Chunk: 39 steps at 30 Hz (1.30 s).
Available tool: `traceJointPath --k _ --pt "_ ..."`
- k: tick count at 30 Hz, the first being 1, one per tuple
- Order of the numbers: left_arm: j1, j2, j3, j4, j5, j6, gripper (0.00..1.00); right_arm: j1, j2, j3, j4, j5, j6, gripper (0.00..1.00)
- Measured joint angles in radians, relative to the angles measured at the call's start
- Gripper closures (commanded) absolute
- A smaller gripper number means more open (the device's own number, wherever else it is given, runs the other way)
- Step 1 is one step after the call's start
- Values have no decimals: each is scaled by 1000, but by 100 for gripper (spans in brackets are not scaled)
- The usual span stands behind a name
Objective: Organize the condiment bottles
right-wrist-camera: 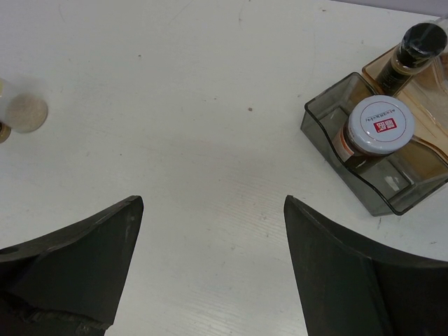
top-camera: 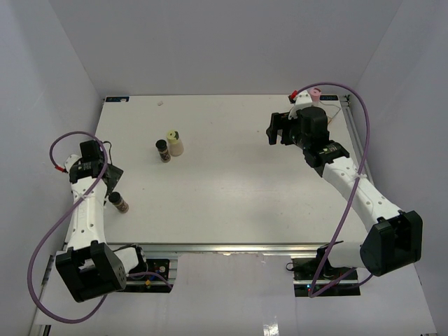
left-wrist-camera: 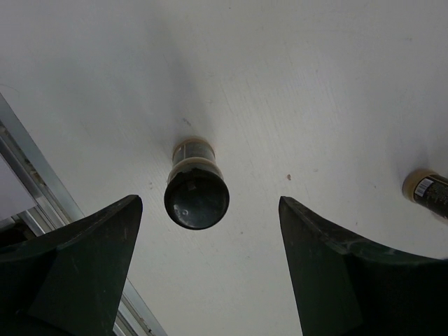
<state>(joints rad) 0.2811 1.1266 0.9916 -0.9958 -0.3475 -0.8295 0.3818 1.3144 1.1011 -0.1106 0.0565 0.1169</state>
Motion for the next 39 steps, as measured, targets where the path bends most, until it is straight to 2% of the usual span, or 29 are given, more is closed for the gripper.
traceJointPath --k 4,16,23,31,32,34,35,39 --pt "4 3 -27 5 -24 -12 17 1 2 0 -5 2 -5 12" --pt "5 79 -81 32 -23 -37 21 5 7 0 -6 10 -16 12" --pt "5 127 -107 45 -2 -44 28 6 21 0 -8 12 -16 12" --pt "5 146 -110 74 -6 -37 56 6 21 0 -7 16 -19 12" --pt "5 146 -111 80 -9 -32 63 6 21 0 -7 16 -19 12" --pt "5 146 -113 91 -11 -23 90 6 21 0 -7 16 -19 12" --pt "5 146 -114 94 -10 -16 100 6 21 0 -7 16 -19 12" --pt "5 147 -114 112 -2 21 100 6 21 0 -7 16 -19 12"
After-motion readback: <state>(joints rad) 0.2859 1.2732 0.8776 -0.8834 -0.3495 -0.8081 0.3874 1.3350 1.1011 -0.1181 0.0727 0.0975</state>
